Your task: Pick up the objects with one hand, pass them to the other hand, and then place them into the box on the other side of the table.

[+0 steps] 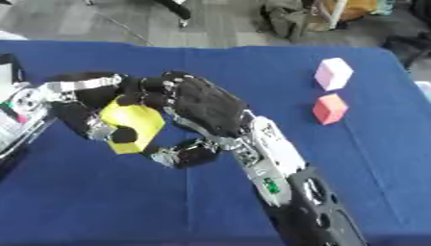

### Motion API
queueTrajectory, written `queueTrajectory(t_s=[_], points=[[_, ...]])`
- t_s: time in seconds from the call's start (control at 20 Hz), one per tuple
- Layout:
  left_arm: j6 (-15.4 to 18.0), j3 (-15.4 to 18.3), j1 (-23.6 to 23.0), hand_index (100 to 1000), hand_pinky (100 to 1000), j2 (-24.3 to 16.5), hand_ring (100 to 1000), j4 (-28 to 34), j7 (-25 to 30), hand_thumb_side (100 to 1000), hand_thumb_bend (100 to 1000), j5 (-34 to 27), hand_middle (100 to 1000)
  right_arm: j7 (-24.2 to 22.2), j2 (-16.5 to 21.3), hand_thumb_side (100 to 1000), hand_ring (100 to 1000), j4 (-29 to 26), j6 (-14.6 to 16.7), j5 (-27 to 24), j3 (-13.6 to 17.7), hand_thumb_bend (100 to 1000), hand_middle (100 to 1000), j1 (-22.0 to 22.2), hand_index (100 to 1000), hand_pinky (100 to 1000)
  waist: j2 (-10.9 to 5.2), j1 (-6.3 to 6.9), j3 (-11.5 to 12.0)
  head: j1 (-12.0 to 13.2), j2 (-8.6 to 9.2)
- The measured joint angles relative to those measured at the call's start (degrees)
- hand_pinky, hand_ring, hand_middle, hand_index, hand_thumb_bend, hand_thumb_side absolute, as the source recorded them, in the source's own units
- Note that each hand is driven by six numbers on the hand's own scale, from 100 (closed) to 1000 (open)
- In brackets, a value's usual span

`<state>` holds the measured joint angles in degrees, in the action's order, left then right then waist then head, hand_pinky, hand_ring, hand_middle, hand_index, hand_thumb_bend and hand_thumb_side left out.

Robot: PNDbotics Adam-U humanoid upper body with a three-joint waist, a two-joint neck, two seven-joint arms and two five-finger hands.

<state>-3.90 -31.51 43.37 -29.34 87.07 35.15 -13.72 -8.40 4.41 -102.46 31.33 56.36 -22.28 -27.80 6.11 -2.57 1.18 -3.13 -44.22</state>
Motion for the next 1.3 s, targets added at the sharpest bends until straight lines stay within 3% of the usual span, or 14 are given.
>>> queueTrajectory(t_s=[0.15, 0.25, 1.0, 1.3], points=[[-0.32, -0.01, 0.01, 391, 715, -0.18, 537, -0.35, 0.29, 279, 259, -0.03, 157, -0.84, 0.24, 514, 869, -0.1, 0.48, 1.23, 0.01, 571, 905, 0.02, 937, 824, 0.0, 0.01, 0.0, 0.02, 0.0], [-0.48, 0.05, 0.01, 392, 715, -0.74, 539, -1.03, 0.38, 278, 258, 0.11, 157, -2.0, 0.32, 523, 888, -0.32, 0.86, 1.9, 0.0, 581, 926, 0.05, 954, 839, 0.0, 0.01, -0.03, 0.02, 0.0], [-0.58, 0.13, 0.0, 406, 716, -1.24, 545, -2.57, 0.49, 273, 263, 1.24, 172, -4.81, 0.37, 544, 883, -0.71, 0.67, 3.19, 0.02, 570, 925, 0.09, 971, 843, 0.09, 0.03, -0.12, 0.06, 0.0], [0.17, 2.12, -0.35, 411, 713, -2.74, 545, -4.99, -1.71, 263, 301, 3.85, 175, -4.65, 0.44, 543, 870, -1.91, 0.63, 3.38, 0.02, 552, 906, 0.09, 965, 840, 0.12, 0.19, -0.42, 0.29, 0.0]])
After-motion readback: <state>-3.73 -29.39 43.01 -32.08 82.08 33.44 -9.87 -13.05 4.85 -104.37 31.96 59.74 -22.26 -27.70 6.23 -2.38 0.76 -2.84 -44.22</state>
